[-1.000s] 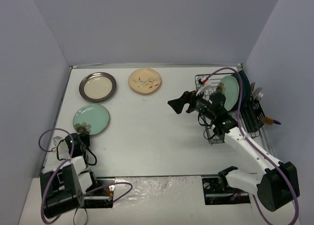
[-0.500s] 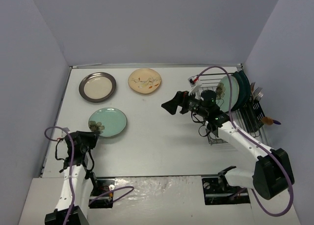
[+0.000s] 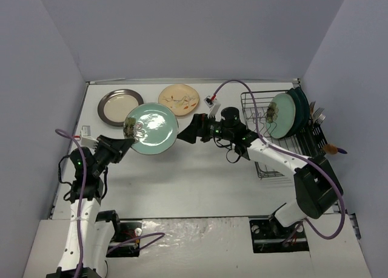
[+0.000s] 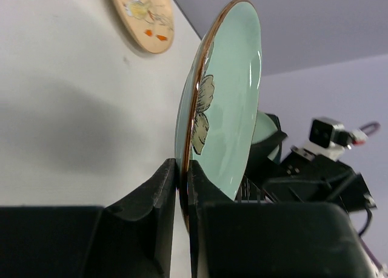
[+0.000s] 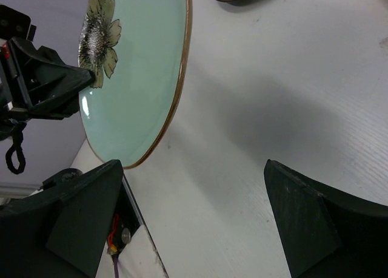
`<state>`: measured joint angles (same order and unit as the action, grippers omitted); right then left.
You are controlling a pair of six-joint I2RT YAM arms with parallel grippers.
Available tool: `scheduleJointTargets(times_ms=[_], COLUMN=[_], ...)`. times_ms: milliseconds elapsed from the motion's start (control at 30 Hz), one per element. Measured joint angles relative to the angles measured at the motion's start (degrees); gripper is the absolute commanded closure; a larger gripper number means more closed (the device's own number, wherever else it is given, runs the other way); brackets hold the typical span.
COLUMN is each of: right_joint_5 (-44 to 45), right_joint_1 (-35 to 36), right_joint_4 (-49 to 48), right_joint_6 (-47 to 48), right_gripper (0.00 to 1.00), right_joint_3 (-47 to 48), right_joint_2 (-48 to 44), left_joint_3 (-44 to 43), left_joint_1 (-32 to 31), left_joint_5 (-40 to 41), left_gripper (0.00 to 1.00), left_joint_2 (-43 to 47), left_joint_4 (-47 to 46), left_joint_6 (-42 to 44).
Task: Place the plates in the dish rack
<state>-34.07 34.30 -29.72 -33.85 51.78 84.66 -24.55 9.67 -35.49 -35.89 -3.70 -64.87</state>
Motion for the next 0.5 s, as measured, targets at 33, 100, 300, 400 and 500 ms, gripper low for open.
scheduleJointTargets(times_ms=[33, 100, 300, 400, 500], right_joint_5=[0.0, 0.0, 0.0, 0.0, -0.1], right_joint_1=[0.5, 1.5, 3.2, 3.3, 3.7], right_joint_4=[-0.1, -0.3, -2.4, -3.3, -4.6], right_joint_6=[-0.4, -1.0, -2.9, -3.5, -4.1], right_gripper=[0.00, 0.00, 0.04, 0.13, 0.32], right_joint_3=[0.5, 1.2, 3.3, 4.0, 4.6], right_joint_2=[0.9, 2.2, 4.3, 4.6, 5.2], left_joint_3=[-0.3, -0.5, -0.5, -0.5, -0.5], left_joint_1=[-0.4, -1.1, -2.5, -2.9, -3.8], left_joint_5=[-1.1, -3.1, -6.1, -6.8, -6.9], left_gripper=[1.00, 1.00, 1.00, 1.00, 1.00], left_joint_2=[0.0, 0.0, -0.6, -0.6, -0.8], left_joint_4=[-0.6, -1.6, -2.7, -3.2, -3.9], left_joint_6=[0.2, 0.2, 0.3, 0.4, 0.4])
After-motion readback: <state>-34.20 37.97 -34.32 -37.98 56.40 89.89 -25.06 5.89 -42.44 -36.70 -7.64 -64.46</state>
